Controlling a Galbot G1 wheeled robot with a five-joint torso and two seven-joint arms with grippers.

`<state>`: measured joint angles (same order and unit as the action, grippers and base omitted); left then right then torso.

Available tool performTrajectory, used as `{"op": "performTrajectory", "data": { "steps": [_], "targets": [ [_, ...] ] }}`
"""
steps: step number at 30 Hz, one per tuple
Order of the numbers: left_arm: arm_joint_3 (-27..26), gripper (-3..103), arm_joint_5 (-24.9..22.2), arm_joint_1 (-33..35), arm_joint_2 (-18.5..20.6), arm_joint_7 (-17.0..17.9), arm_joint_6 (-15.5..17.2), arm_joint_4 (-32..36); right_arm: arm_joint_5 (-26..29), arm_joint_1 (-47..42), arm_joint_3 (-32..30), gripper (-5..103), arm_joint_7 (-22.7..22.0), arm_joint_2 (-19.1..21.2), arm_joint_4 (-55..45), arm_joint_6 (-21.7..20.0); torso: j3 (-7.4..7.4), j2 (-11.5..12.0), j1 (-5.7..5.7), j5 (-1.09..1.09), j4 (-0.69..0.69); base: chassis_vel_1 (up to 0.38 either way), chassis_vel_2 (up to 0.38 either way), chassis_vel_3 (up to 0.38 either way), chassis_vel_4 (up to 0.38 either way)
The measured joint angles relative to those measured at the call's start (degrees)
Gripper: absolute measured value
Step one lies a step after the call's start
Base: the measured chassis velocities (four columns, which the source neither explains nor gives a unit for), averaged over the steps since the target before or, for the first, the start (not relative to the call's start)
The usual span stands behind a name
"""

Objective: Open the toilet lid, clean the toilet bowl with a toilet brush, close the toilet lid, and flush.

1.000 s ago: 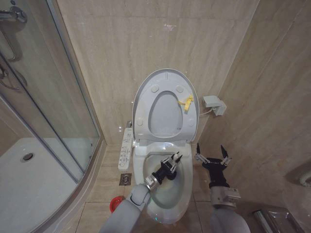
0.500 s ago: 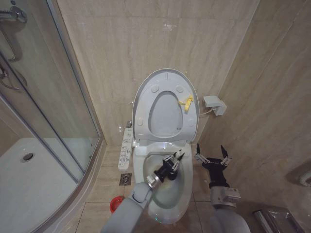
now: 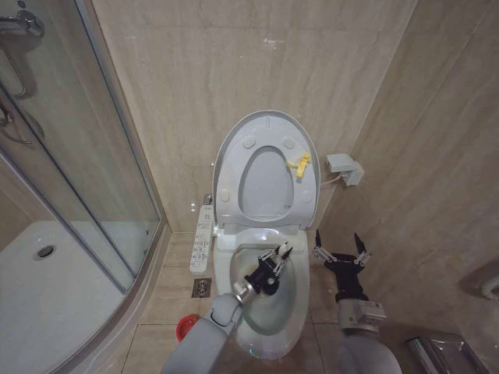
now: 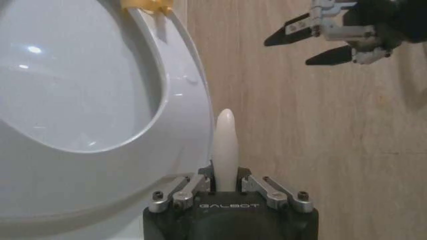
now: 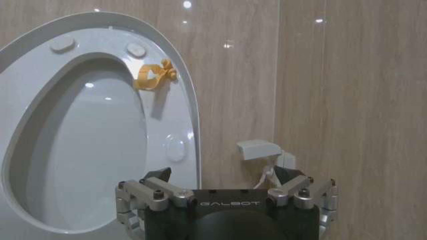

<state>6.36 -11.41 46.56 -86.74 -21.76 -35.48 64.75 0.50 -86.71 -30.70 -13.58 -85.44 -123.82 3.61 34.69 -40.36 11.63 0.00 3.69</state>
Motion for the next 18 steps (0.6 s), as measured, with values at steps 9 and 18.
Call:
{"op": "performTrajectory", "data": {
  "steps": [9, 18],
  "targets": [
    [-1.3, 20, -0.08, -0.46, 0.8, -0.14, -0.01, -5.01, 0.0, 0.0, 0.0, 100, 0.0, 0.0, 0.0, 0.0, 0.0, 0.0, 0.0, 0.03, -0.04, 0.0, 0.0, 0.0, 0.0],
    [-2.71, 20, 2.12, 2.81, 0.54, 2.96, 0.68, 6.83, 0.0, 0.0, 0.0, 100, 0.0, 0.0, 0.0, 0.0, 0.0, 0.0, 0.0, 0.0, 0.0, 0.0, 0.0, 0.0, 0.0]
  ]
}}
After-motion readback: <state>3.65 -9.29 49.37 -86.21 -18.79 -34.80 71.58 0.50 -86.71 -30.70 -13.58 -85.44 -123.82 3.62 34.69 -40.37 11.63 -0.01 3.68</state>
